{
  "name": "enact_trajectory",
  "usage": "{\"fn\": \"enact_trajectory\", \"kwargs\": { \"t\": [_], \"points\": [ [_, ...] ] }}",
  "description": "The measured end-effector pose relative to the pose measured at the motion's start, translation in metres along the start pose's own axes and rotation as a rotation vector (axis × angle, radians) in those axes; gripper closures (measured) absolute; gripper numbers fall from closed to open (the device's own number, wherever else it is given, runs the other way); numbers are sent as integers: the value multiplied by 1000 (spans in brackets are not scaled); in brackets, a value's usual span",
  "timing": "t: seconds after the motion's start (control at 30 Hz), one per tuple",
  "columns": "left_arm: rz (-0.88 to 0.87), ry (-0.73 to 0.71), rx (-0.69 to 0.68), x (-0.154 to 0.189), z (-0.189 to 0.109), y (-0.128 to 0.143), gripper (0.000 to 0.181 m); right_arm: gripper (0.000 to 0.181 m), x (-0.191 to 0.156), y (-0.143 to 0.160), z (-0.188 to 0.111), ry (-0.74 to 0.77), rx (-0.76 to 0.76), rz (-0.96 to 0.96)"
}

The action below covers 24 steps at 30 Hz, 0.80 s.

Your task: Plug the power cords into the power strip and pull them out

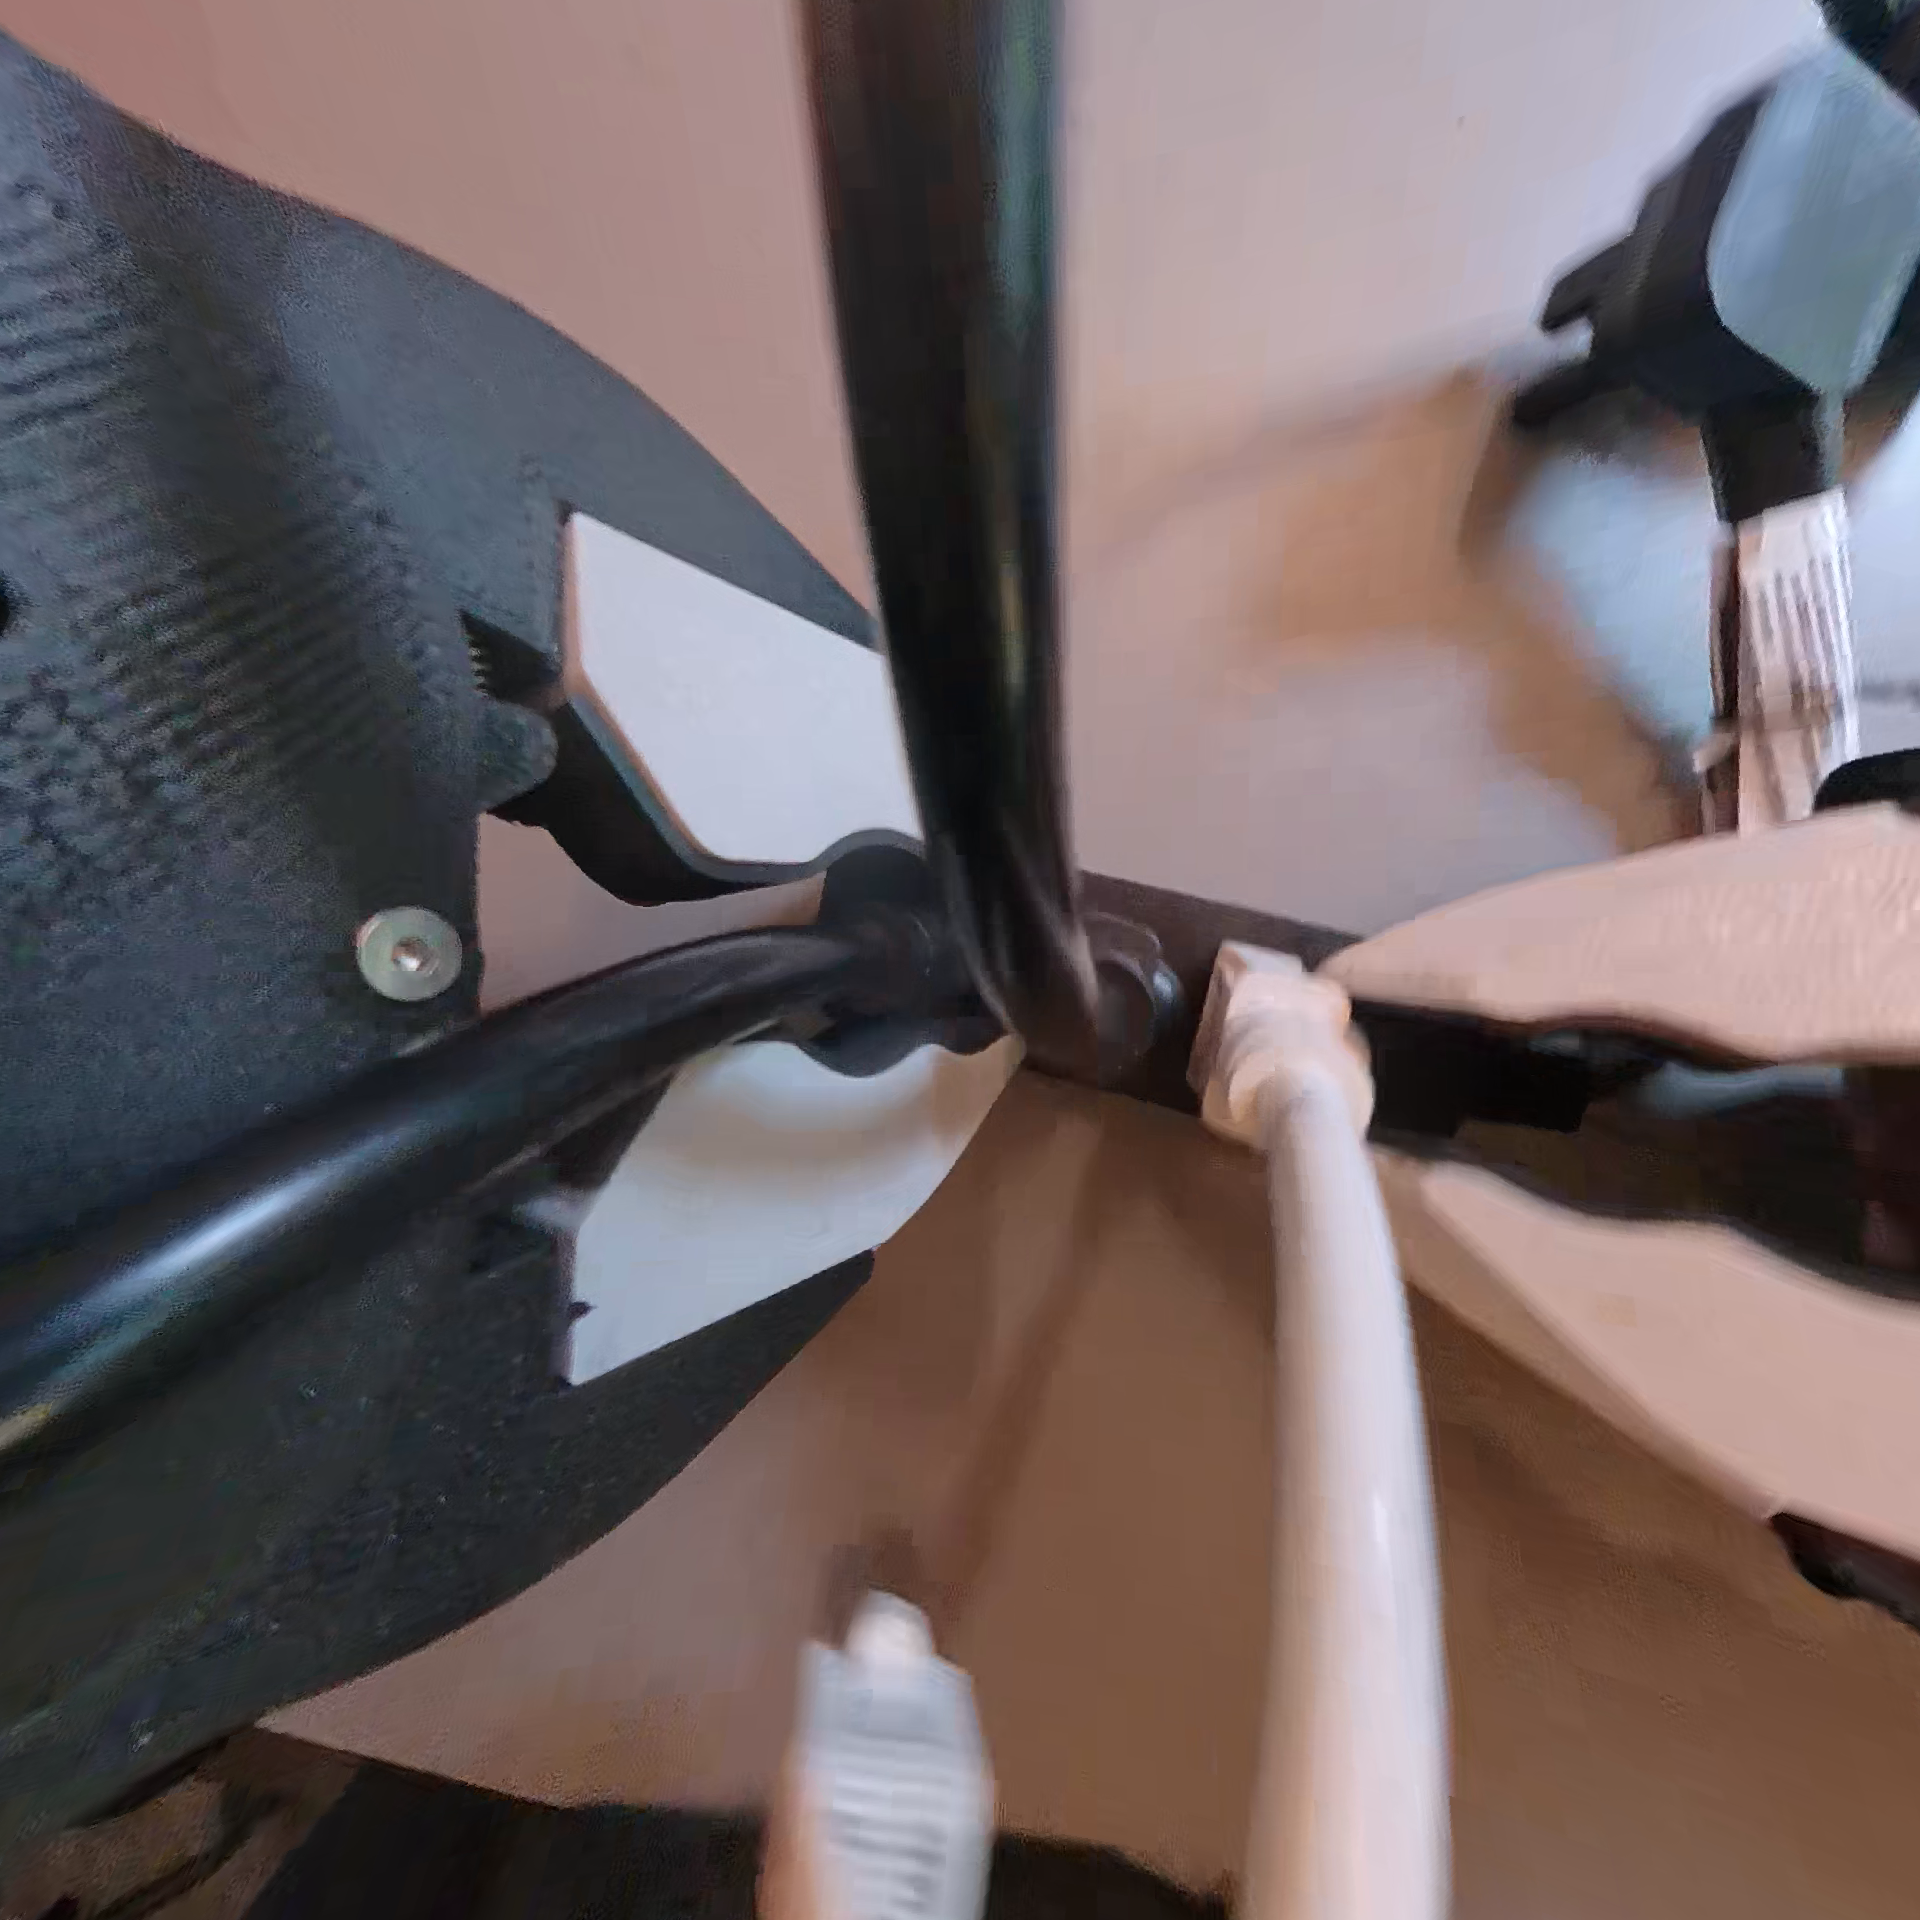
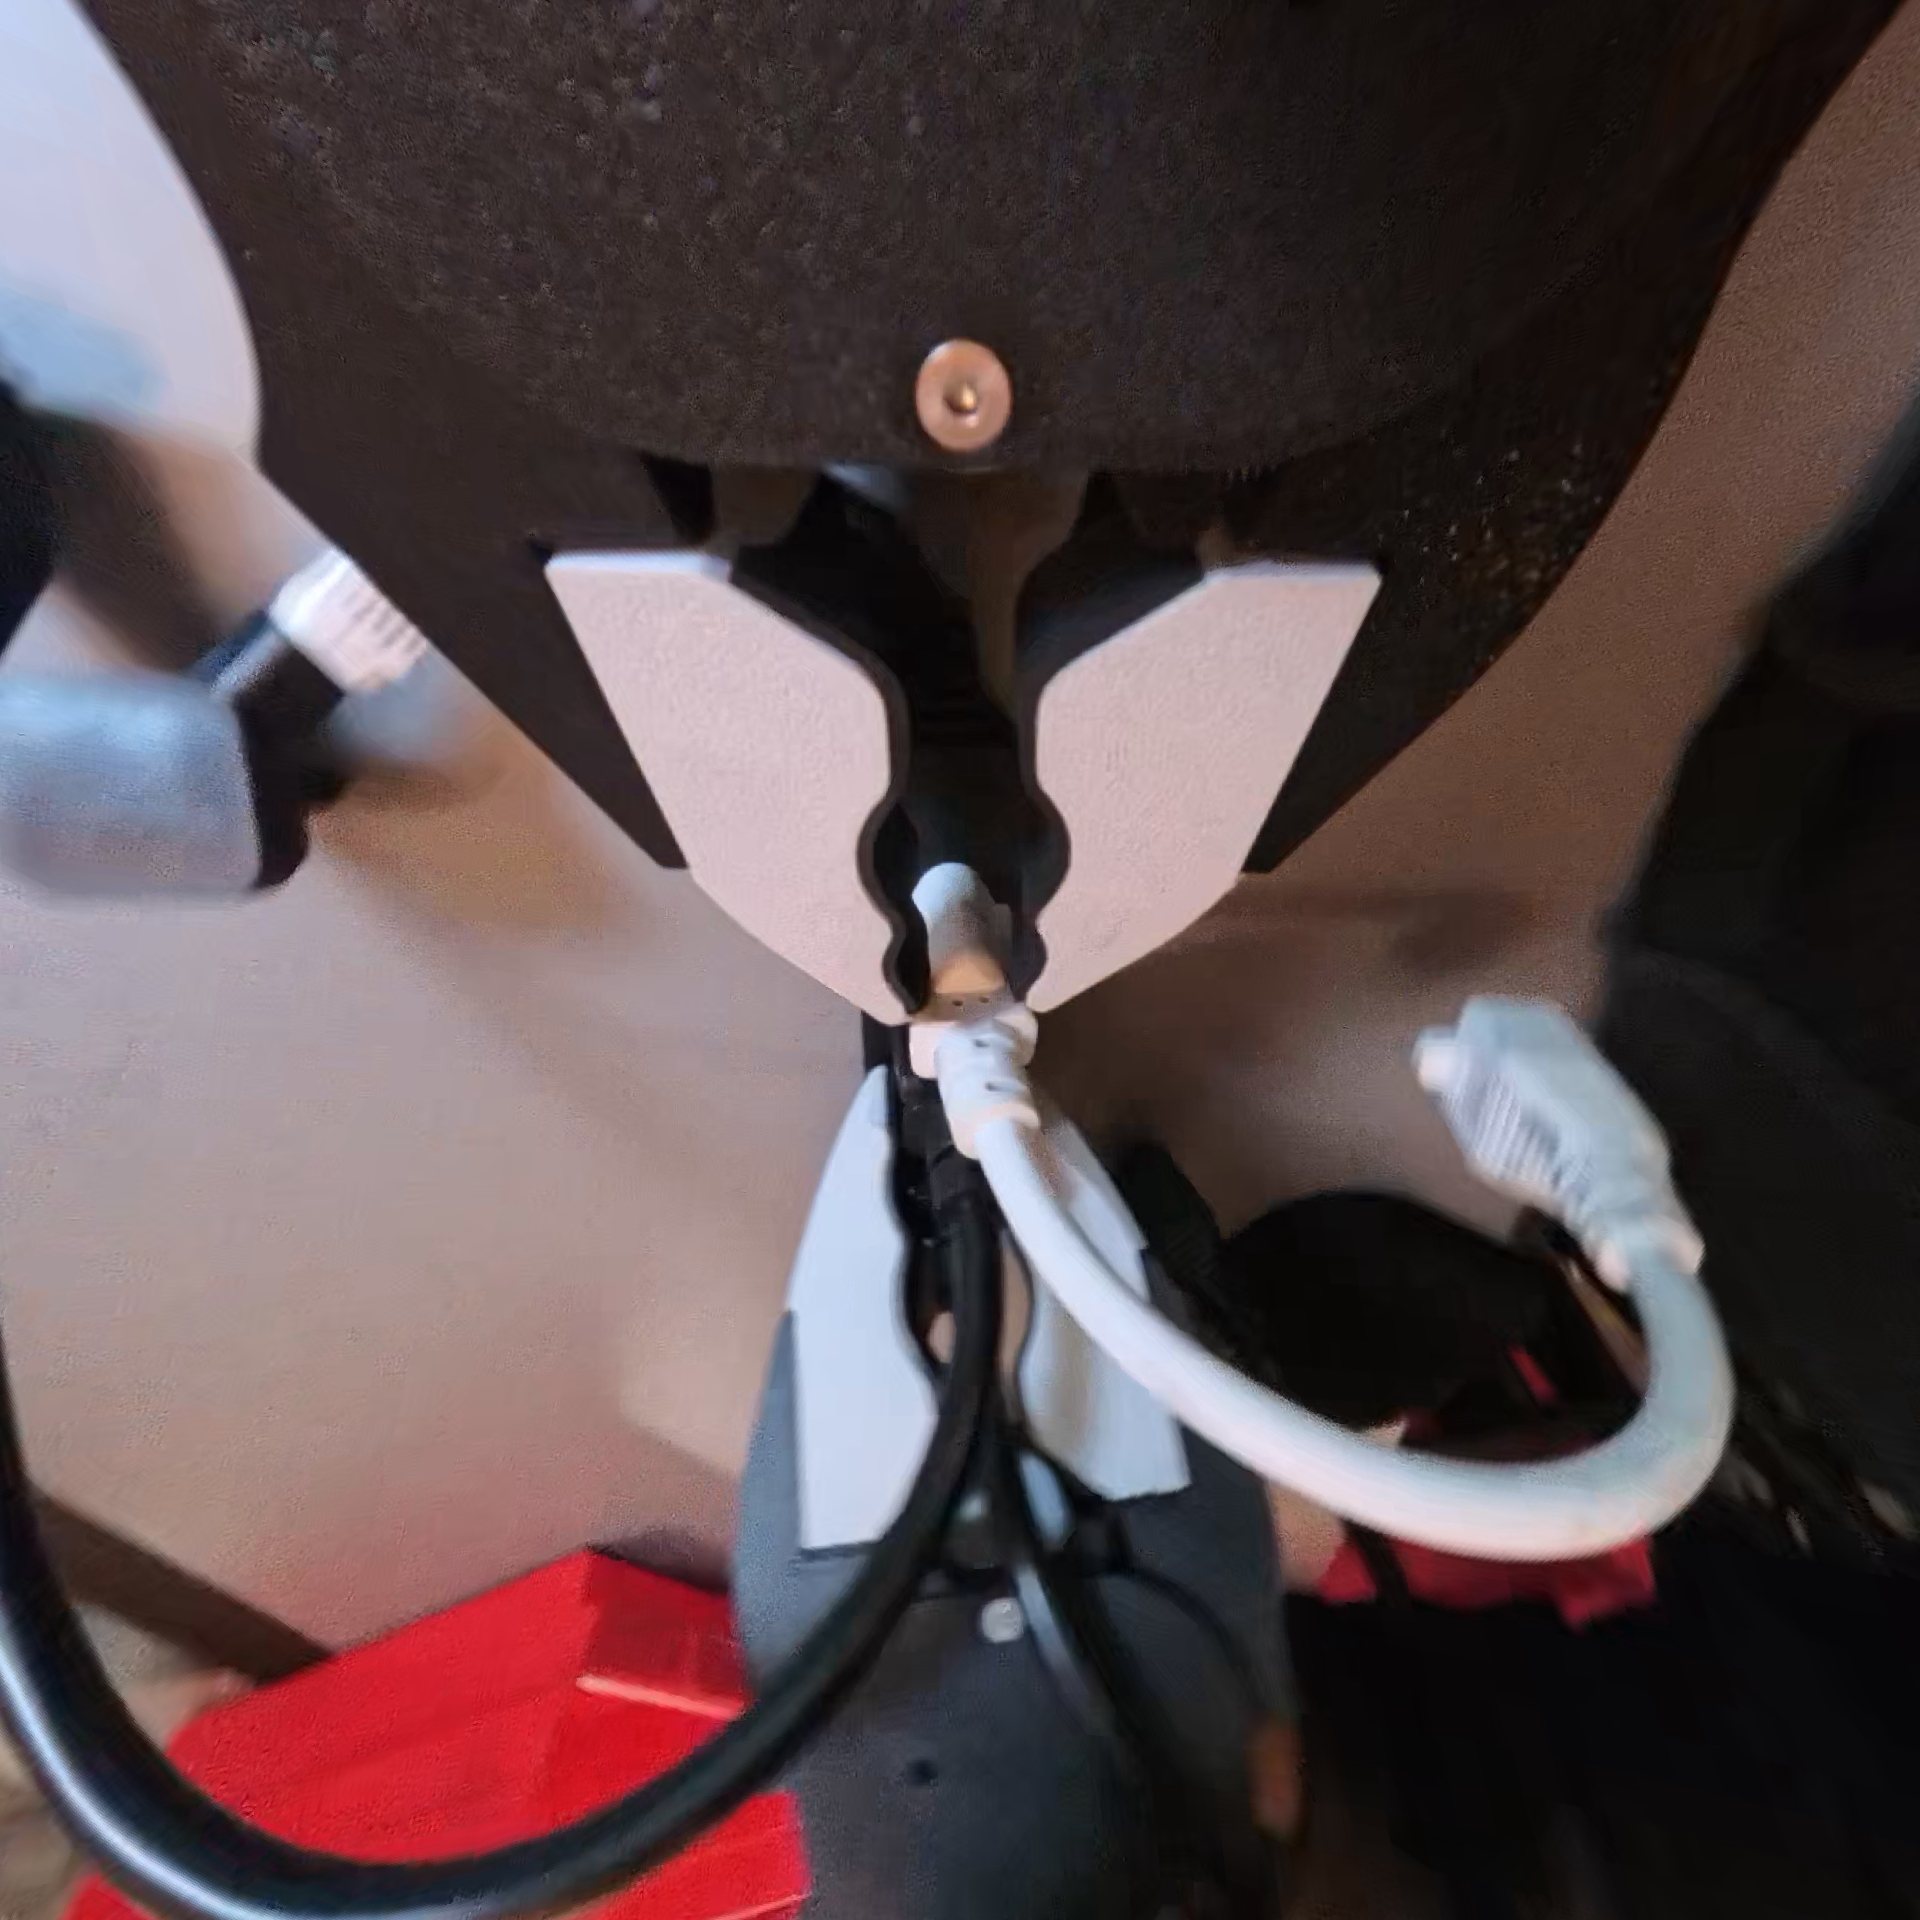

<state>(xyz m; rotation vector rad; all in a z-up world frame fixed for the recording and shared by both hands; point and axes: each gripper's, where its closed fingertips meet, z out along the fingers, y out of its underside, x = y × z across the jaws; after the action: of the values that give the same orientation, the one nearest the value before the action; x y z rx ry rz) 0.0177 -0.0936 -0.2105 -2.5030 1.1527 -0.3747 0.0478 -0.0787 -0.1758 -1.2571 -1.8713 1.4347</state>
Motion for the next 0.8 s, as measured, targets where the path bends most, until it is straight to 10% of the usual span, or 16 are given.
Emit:
{"fn": "enact_trajectory", "kwargs": {
  "t": [0.1, 0.4, 0.53, 0.8],
  "points": [
    [8, -12, 1, 2, 1, -4, 158, 181, 19, -5, -5, -27, 120, 382],
    [-49, -3, 84, -3, 1, -7, 156, 139, 14, 1, -9, 19, -1, -37],
    [-23, -64, 99, -10, 2, -9, 130, 146, 21, 3, 0, 22, -74, -133],
    [54, -57, 104, -6, 6, -13, 153, 161, 19, 2, 5, -15, -64, -238]
  ]
}}
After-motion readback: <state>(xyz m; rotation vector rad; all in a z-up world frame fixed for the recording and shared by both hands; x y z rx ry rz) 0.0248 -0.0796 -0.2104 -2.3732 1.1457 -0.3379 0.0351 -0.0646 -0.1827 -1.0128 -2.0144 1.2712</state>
